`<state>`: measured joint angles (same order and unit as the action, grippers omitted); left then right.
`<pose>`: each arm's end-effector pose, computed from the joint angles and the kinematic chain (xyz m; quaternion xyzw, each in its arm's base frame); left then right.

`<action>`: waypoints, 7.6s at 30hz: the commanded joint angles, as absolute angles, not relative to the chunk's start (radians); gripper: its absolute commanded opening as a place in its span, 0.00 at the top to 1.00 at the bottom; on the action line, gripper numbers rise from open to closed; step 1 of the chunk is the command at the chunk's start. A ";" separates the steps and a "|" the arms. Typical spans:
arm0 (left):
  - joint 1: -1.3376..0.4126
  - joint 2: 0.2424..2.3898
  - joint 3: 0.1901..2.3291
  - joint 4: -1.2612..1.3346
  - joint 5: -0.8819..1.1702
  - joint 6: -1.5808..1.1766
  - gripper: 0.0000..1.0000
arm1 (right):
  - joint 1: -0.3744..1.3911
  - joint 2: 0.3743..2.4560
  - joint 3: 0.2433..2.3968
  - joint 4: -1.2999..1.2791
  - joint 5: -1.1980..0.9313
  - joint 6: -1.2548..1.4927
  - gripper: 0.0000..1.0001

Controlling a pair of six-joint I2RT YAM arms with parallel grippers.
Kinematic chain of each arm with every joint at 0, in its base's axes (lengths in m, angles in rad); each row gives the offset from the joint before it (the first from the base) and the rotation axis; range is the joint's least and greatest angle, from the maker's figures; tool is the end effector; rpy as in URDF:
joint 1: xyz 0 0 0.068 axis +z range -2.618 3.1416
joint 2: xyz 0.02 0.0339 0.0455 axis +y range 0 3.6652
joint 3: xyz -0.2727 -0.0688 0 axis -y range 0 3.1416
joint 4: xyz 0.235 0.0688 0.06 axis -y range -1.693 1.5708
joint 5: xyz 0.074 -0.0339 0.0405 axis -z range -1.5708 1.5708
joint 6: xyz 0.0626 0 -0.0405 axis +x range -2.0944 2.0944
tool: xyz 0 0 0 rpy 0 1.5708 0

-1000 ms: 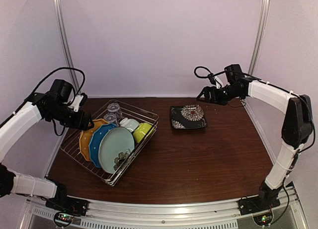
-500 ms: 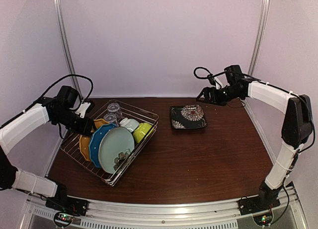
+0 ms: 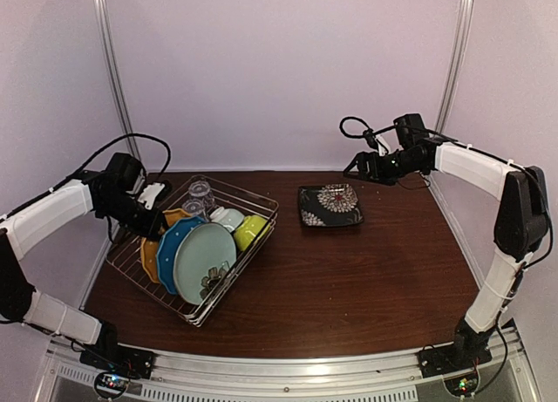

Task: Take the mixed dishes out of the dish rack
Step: Grab the plate from the dish rack, then pass from the left arm to the right, then place the plate with another plate.

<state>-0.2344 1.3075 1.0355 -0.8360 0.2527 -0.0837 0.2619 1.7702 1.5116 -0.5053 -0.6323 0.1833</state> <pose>0.2411 -0.0737 0.2510 0.1015 0.9607 -0.1571 0.2052 0.3830 0.1410 0.2926 -0.1563 0.8687 0.3613 0.3008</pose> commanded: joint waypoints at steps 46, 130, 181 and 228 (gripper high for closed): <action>-0.241 1.229 1.420 -1.081 0.146 -0.070 1.00 | 0.275 1.693 1.503 -0.472 -0.635 0.220 0.00; -0.612 1.394 1.422 0.097 0.664 -0.678 1.00 | 0.686 1.487 1.212 0.319 -0.705 0.684 0.65; -0.545 1.346 1.438 -0.222 0.427 -0.558 0.03 | 0.409 1.442 1.165 0.274 -0.729 0.893 1.00; -0.545 1.251 1.387 -0.265 0.374 -0.532 0.03 | 0.186 2.007 1.274 0.370 -0.700 0.951 0.99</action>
<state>-0.5495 1.2762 1.3983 -0.2642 0.3927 -0.5472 0.1898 2.0148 1.2171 0.2226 -0.6788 0.9314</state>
